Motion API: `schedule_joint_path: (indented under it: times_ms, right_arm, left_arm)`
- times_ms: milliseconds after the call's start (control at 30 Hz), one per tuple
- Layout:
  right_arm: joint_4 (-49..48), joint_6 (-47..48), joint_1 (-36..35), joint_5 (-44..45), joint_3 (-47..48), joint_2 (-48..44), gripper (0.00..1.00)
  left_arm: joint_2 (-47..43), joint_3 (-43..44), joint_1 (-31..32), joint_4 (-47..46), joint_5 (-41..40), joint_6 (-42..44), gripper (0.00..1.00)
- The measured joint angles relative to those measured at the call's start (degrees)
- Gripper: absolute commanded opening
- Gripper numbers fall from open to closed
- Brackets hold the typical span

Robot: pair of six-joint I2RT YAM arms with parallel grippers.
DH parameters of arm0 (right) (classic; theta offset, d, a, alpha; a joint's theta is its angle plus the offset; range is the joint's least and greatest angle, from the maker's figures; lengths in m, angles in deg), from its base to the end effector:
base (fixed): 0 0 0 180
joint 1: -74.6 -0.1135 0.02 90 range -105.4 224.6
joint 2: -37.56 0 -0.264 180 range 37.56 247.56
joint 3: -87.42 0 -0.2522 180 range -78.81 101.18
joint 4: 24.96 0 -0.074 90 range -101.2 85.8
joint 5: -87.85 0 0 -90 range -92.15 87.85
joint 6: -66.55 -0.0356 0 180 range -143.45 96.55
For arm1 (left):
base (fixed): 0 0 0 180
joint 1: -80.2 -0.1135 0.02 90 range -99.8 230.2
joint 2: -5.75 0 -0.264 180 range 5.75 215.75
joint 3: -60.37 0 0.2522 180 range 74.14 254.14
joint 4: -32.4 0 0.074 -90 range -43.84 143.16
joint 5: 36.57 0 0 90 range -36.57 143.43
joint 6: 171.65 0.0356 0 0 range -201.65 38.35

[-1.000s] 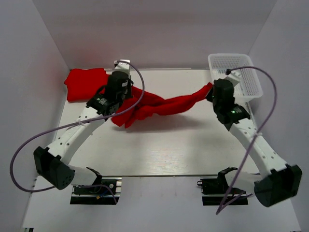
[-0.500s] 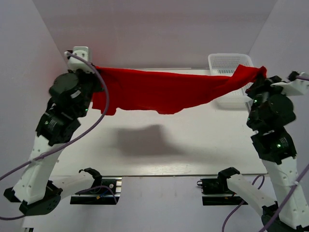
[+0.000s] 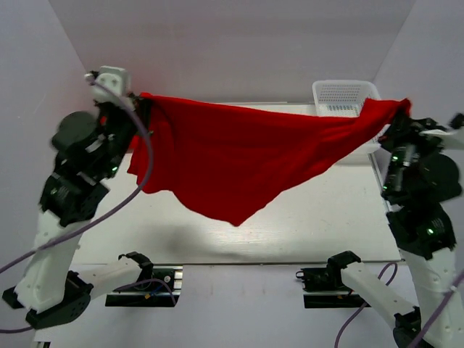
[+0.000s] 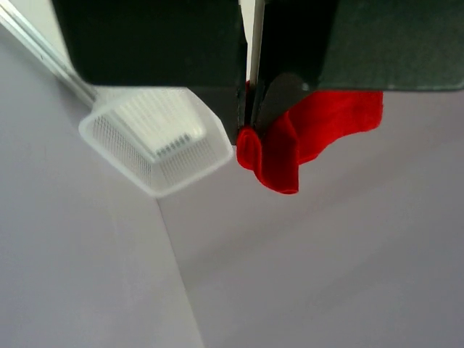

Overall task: Fold and stack the t-shirts
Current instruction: Flatten out the tshirt

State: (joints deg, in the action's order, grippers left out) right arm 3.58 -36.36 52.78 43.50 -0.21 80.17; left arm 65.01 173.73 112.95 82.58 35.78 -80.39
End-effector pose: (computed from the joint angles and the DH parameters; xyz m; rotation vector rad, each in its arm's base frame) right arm 0.0845 0.0064 0.5205 0.5997 1.1704 0.0385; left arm 0.1241 -0.0670 0.5521 0.1987 1.4961 -0.2102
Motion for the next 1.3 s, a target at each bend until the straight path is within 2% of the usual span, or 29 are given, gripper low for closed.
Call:
schedule_joint_path:
  times_ms: [100,233,300,333,367,400,433,500,567,633,833,1000,1300]
  right_arm:
    - [0.07,-3.93,0.02,-2.47,-8.68,2.29,0.0]
    - [-0.92,-9.2,0.0,-8.02,-23.58,9.79,0.0]
    - [-0.85,-10.82,0.0,-11.32,-30.32,16.11,0.0]
    - [-0.15,-11.32,0.02,-12.57,-32.5,19.12,0.08]
    - [1.05,-11.98,0.04,-13.66,-33.9,22.05,0.22]
    - [2.4,-12.48,0.07,-14.36,-34.42,24.74,0.39]
    - [3.02,-12.94,0.09,-14.56,-34.4,26.71,0.7]
    - [4.39,-13.64,0.17,-14.19,-33.22,29.64,0.9]
    - [6.21,-13.94,0.35,-13.68,-30.03,32.11,0.9]
    - [6.58,-13.94,0.44,-13.2,-26.56,34.07,0.9]
    - [8.13,-14.25,0.48,-13.14,-22.14,34.88,0.9]
    - [10.49,-15.04,0.48,-14.38,-22.27,33.79,0.9]
    - [11.58,-16.72,0.5,-16.92,-26.56,26.18,0.9]
  left_arm:
    - [5.7,-5.29,-0.46,-1.6,-5.42,-2.25,0.0]
    - [17.81,-14.91,-2.34,-3.17,-7.76,-5.31,0.0]
    - [26.12,-17.29,-3.76,-2.36,-7.91,-7.13,0.21]
    - [30.95,-17.62,-4.68,-1.27,-7.89,-8.11,0.49]
    - [35.36,-17.38,-5.57,-0.09,-7.85,-8.66,0.75]
    - [39.8,-16.11,-6.51,1.6,-7.8,-9.55,0.88]
    - [44.65,-13.92,-7.58,3.41,-7.87,-10.69,0.99]
    - [53.7,-6.64,-9.18,8.63,-7.98,-12.5,1.0]
    - [61.07,1.79,-10.43,11.85,-8.17,-13.64,1.0]
    - [64.76,7.23,-11.06,13.35,-8.11,-13.92,1.0]
    - [61.33,10.4,-10.78,14.82,-5.75,-13.25,1.0]
    - [53.37,5.49,-10.03,14.47,-3.54,-13.81,1.0]
    - [34.23,-19.06,-7.98,13.51,7.34,-18.75,1.0]
